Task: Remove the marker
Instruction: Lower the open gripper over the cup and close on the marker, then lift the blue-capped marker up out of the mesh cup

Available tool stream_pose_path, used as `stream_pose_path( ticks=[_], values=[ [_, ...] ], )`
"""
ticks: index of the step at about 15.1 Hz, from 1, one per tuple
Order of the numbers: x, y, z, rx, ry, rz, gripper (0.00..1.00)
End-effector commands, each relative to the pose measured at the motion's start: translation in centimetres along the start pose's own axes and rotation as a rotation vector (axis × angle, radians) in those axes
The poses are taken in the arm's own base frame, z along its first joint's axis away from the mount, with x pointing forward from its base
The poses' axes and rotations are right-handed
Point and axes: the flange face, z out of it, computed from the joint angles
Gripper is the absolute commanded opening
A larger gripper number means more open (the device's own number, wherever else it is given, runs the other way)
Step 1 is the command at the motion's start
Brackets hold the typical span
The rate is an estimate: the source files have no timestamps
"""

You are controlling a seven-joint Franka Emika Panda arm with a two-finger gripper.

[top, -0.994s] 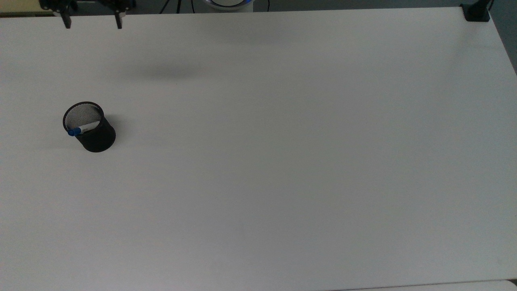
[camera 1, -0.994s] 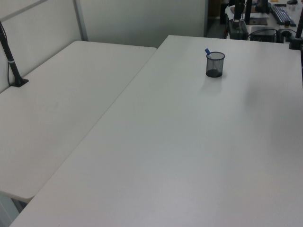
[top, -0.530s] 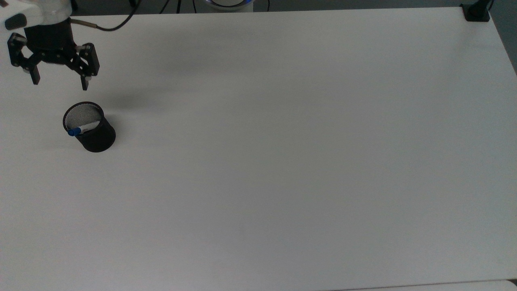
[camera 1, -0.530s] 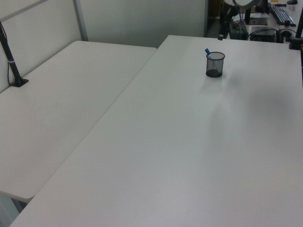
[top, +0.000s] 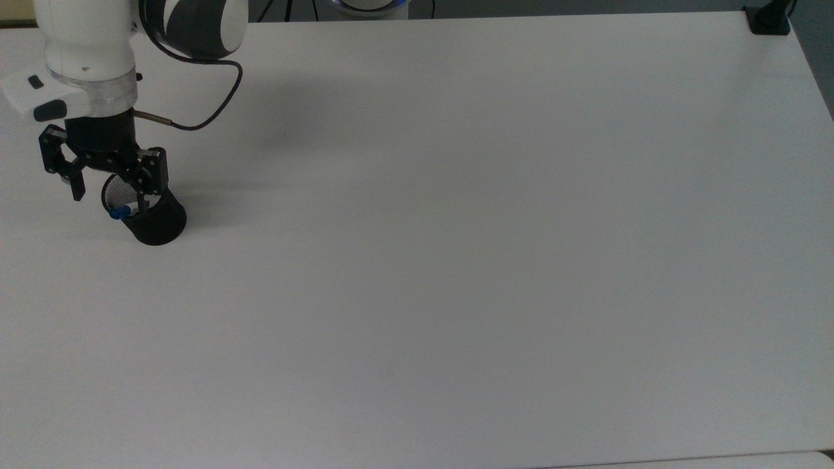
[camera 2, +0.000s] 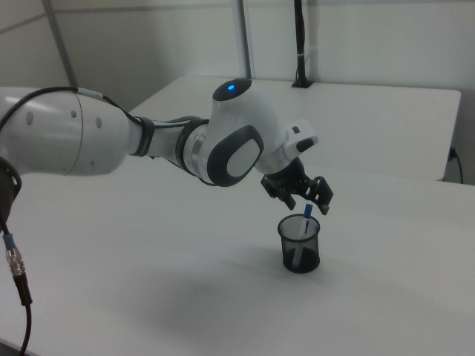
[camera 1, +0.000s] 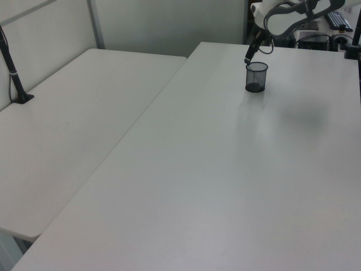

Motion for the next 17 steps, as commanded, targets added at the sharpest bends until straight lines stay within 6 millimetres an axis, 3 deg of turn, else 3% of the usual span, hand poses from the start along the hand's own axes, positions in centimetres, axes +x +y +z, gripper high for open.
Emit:
stream_pose_path(
  ticks=[1, 3, 7, 9, 13, 14, 16, 17],
  values=[
    [0.6, -1.4, 0.5, 0.023, 0.022, 0.067, 0.41],
    [1.0, -1.2, 0.1, 0.050, 0.040, 0.113, 0.00],
    [1.1, -0.8, -0.6, 0.076, 0.057, 0.155, 0.00],
    [1.3, -0.1, -1.9, 0.071, 0.074, 0.160, 0.00],
    [1.8, 2.2, -8.3, 0.064, 0.127, 0.183, 0.00],
    [1.8, 2.8, -11.6, 0.074, 0.131, 0.189, 0.00],
    [1.4, 2.7, -16.0, 0.100, 0.115, 0.185, 0.00],
    [0.9, 2.3, -17.3, 0.119, 0.080, 0.178, 0.00]
  ],
)
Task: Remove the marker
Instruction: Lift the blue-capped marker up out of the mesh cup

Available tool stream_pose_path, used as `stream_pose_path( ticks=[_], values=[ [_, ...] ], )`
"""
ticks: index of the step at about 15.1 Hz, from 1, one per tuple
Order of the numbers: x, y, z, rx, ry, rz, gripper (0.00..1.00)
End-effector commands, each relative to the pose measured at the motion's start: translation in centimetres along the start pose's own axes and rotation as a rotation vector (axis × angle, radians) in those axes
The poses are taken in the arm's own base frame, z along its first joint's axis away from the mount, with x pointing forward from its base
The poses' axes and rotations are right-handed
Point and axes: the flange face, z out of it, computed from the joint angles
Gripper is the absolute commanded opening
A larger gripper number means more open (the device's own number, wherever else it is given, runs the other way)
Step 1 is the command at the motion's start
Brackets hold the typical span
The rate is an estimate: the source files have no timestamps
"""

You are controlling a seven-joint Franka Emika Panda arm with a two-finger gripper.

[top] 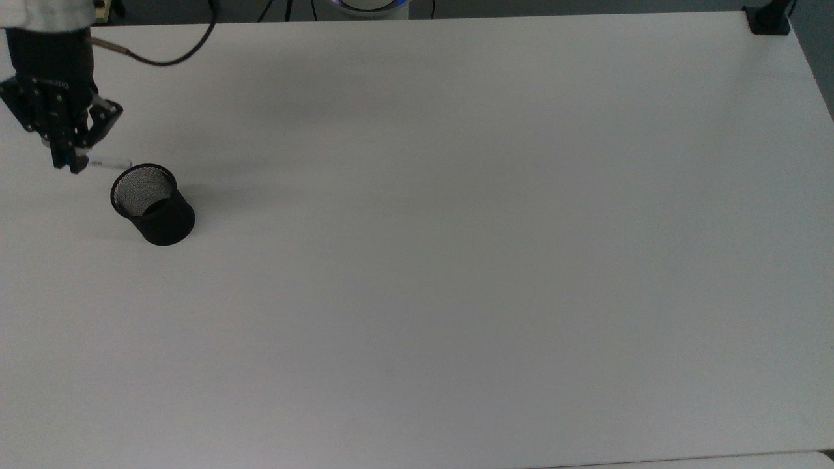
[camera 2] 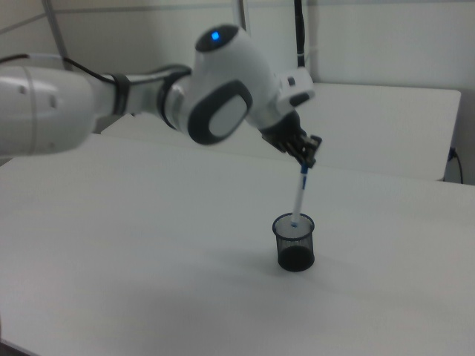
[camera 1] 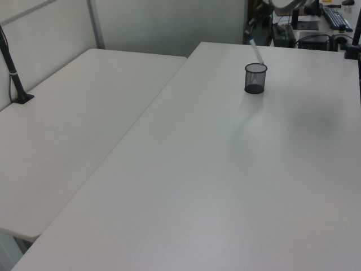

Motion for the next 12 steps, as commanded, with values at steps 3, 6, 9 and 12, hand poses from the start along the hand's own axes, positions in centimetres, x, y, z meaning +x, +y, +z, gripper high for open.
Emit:
stream_pose_path(
  ticks=[3, 6, 9, 12],
  values=[
    [-1.8, -4.2, -7.8, 0.114, -0.171, -0.034, 0.00],
    [-2.4, -10.1, -5.4, 0.166, -0.255, -0.110, 0.00],
    [-3.6, -14.7, -0.5, 0.190, -0.344, -0.144, 0.00],
    [-4.9, -18.5, 3.7, 0.199, -0.407, -0.180, 0.00]
  ],
)
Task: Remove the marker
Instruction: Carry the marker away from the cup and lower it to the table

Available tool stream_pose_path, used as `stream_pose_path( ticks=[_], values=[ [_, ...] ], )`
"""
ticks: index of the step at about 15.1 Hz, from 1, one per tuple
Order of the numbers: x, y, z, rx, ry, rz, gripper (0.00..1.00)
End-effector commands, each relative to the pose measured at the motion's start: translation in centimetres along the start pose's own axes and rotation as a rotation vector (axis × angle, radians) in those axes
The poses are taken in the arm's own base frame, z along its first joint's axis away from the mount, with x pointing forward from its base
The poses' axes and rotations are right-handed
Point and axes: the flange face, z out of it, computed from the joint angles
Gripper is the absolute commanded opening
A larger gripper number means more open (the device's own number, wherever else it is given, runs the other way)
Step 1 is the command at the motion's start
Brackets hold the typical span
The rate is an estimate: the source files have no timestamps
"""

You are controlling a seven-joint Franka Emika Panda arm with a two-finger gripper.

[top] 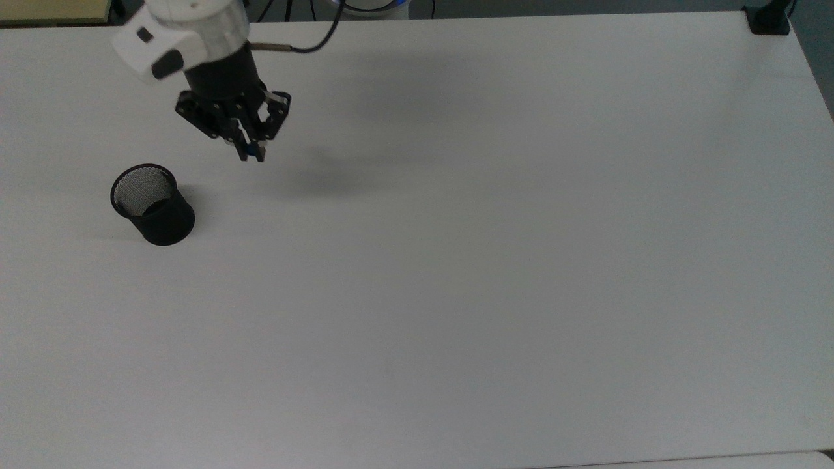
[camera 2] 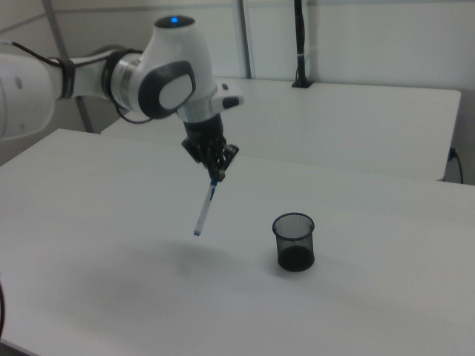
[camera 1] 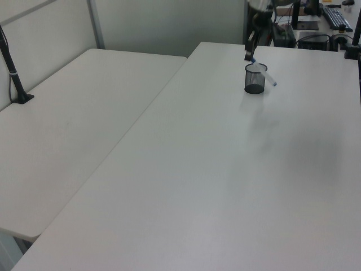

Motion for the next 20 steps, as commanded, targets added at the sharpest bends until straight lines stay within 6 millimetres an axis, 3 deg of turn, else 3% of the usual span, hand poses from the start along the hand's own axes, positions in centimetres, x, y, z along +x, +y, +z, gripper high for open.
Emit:
stream_pose_path(
  ticks=[1, 3, 5, 10, 12, 13, 14, 16, 20],
  values=[
    [0.9, -2.8, 5.4, 0.016, -0.070, -0.016, 0.00],
    [1.5, -3.1, 6.9, 0.015, -0.040, 0.011, 0.00],
    [2.2, -4.2, 9.7, 0.004, -0.029, 0.035, 0.00],
    [3.0, -5.0, 13.2, -0.001, 0.019, 0.040, 0.00],
    [3.2, -5.3, 14.6, 0.000, 0.036, 0.039, 0.09],
    [3.3, -5.8, 15.0, 0.000, 0.040, 0.031, 0.20],
    [3.3, -5.8, 15.1, 0.000, 0.039, 0.031, 0.40],
    [3.3, -5.9, 15.0, 0.000, 0.039, 0.029, 1.00],
    [3.5, -5.9, 14.0, -0.001, 0.049, 0.029, 1.00]
  ],
)
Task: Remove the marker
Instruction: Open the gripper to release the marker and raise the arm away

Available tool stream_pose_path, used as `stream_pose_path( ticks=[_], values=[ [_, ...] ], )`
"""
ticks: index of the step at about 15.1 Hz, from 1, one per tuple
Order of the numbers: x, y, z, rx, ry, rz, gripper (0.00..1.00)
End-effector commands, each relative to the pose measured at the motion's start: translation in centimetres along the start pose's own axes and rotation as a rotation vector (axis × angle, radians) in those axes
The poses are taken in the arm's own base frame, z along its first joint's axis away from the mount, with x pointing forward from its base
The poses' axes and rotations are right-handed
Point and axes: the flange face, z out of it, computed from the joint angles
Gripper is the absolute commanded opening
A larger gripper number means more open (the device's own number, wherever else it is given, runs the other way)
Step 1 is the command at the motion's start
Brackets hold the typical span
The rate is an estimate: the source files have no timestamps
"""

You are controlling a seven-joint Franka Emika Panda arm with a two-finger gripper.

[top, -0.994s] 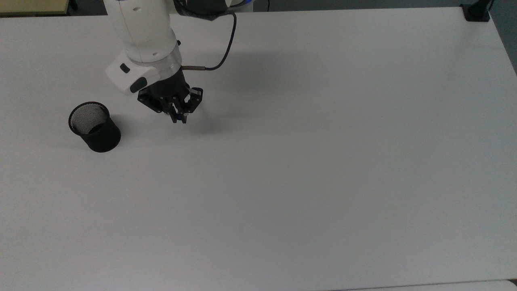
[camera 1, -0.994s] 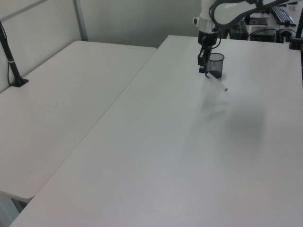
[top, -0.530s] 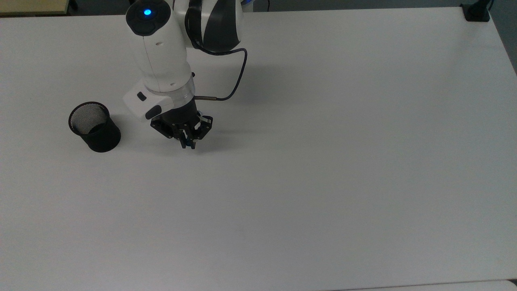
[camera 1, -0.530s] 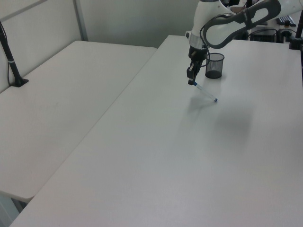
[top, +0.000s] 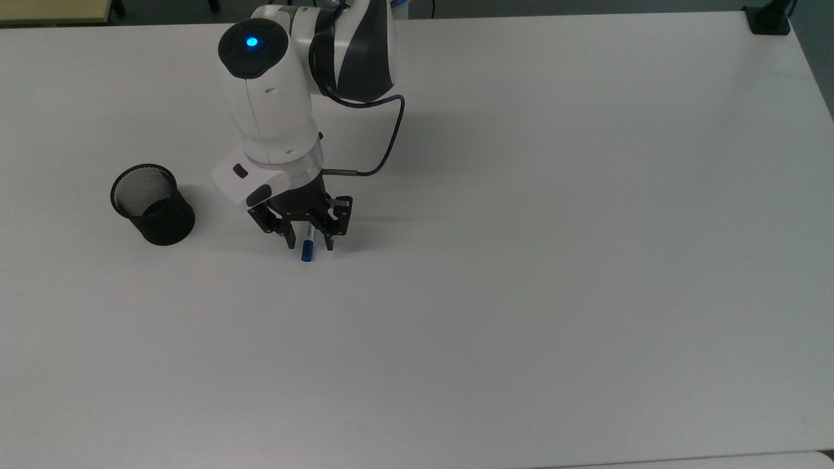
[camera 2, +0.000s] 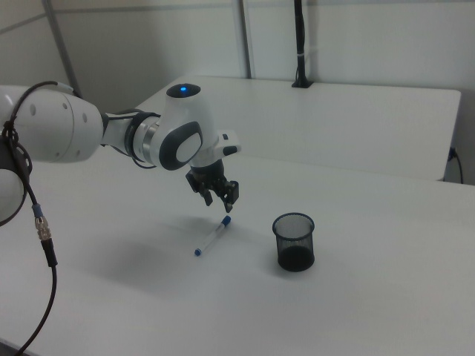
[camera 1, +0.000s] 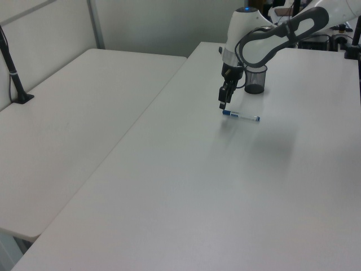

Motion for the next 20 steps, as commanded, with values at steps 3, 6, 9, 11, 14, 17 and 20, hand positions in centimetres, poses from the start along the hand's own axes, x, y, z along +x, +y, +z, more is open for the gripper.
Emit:
stream_pose_path(
  ticks=[3, 6, 9, 11, 14, 17, 20],
  values=[
    [0.2, 0.0, -4.9, 0.000, 0.039, 0.021, 1.00],
    [-0.9, 1.3, -11.4, 0.002, 0.017, 0.037, 1.00],
    [-3.0, 2.9, -19.0, 0.007, 0.015, 0.068, 1.00],
    [-5.2, 3.2, -23.7, 0.010, -0.013, 0.079, 1.00],
    [-8.5, 3.9, -28.7, 0.030, -0.059, 0.100, 1.00],
    [-11.3, 3.0, -31.1, 0.035, -0.146, 0.099, 1.00],
    [-11.8, 2.3, -31.7, 0.029, -0.156, 0.121, 1.00]
  ],
)
